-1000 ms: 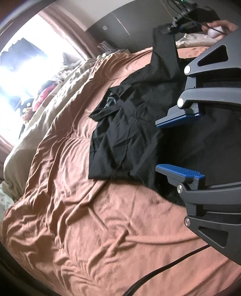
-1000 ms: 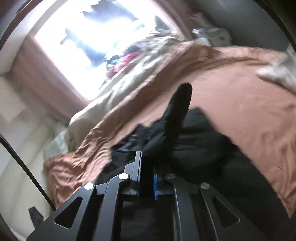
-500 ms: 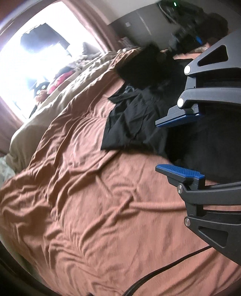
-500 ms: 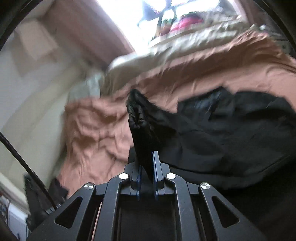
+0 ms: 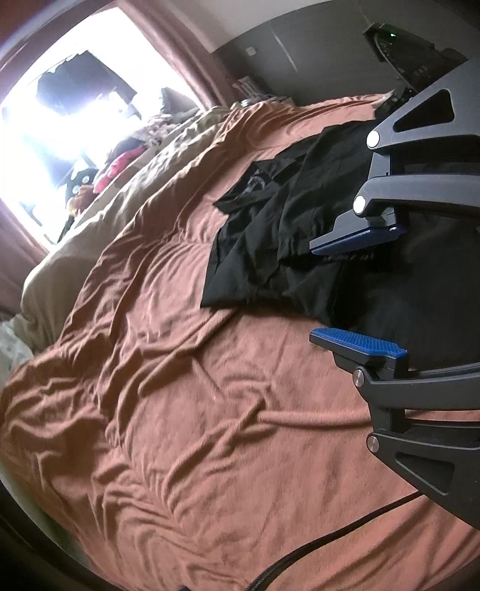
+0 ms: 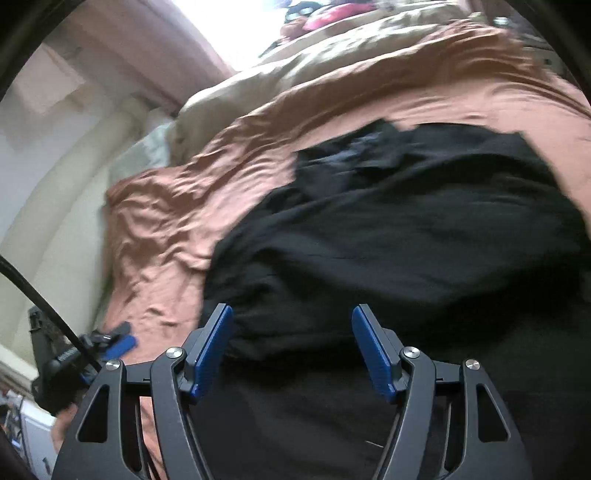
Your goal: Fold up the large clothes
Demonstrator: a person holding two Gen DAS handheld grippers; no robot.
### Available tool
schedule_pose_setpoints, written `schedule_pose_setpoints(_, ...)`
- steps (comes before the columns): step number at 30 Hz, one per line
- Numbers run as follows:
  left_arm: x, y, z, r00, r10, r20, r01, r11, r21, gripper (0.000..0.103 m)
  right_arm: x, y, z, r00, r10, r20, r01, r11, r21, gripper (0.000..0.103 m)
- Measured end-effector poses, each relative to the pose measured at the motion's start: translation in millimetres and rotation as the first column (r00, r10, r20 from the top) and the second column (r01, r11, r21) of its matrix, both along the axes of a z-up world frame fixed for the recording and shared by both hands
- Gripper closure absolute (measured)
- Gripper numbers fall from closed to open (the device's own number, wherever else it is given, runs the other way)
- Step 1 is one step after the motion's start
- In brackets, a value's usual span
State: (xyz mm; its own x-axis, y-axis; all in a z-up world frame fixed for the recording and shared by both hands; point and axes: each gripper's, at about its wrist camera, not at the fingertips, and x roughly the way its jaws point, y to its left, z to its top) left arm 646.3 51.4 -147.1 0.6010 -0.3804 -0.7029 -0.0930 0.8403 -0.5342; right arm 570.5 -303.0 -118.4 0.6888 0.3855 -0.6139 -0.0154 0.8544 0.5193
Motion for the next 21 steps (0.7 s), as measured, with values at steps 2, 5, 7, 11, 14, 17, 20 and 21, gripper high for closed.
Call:
schedule_pose_setpoints(2, -1, -6, 1, 1.0, -0.026, 0.005, 0.026, 1.0, 0.002, 0.06, -23, -24, 5, 0.999, -0.031, -0.016, 0.031, 0.999, -0.021, 0.037)
schedule_pose_setpoints(5, 4, -17, 1, 0.999, -0.036, -0.006, 0.036, 0.999, 0.035, 0.06, -58, -60, 12, 0.996, -0.088, -0.034, 0.086, 0.995, -0.05, 0.037)
schedule_pose_setpoints(7, 10, -28, -3, 0.998, -0.056, -0.017, 0.057, 0.997, 0.053, 0.059, -79, -76, 22, 0.991, -0.126, -0.04, 0.123, 0.99, -0.064, 0.037)
schedule_pose_setpoints(11, 20, -48, -22, 0.993, -0.084, -0.079, 0.089, 0.993, 0.072, 0.059, -121, -115, 37, 0.982, -0.181, -0.047, 0.176, 0.981, -0.083, 0.037)
schedule_pose_setpoints(14, 25, -63, -36, 0.989, -0.105, -0.108, 0.114, 0.99, 0.083, 0.059, -155, -143, 43, 0.972, -0.225, -0.061, 0.218, 0.97, -0.112, 0.037)
schedule_pose_setpoints(17, 29, -76, -48, 0.985, -0.11, -0.136, 0.125, 0.986, 0.109, 0.043, -175, -160, 40, 0.964, -0.255, -0.078, 0.244, 0.962, -0.124, 0.037)
schedule_pose_setpoints(20, 33, -95, -62, 0.978, -0.136, -0.158, 0.154, 0.982, 0.111, 0.031, -203, -180, 38, 0.955, -0.282, -0.094, 0.266, 0.952, -0.151, 0.037)
schedule_pose_setpoints(21, 35, -102, -66, 0.975, -0.142, -0.17, 0.164, 0.979, 0.12, 0.031, -210, -185, 36, 0.951, -0.29, -0.104, 0.273, 0.95, -0.155, 0.037)
